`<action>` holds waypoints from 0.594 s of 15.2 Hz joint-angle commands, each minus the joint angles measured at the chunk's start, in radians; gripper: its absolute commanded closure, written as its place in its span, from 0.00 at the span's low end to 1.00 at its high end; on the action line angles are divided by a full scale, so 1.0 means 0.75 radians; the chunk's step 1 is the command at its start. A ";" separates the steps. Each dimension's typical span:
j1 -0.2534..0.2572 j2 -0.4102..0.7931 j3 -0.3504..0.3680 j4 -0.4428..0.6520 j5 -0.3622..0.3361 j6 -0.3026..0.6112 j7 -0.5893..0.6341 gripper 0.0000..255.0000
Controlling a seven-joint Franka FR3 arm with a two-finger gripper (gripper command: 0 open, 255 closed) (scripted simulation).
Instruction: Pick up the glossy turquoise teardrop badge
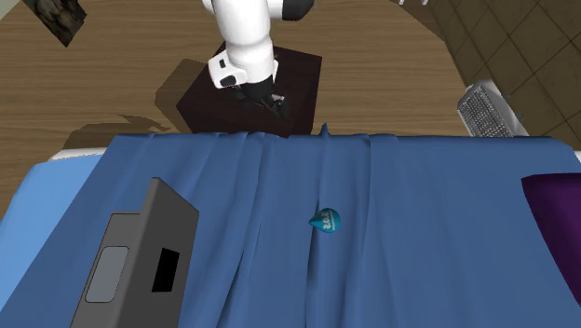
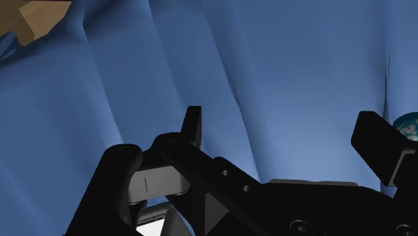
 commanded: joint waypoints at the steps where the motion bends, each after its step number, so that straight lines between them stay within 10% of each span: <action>1: -0.003 0.110 0.045 0.047 -0.027 0.071 0.059 0.00; 9: 0.028 0.545 0.160 0.260 -0.263 0.279 0.352 0.00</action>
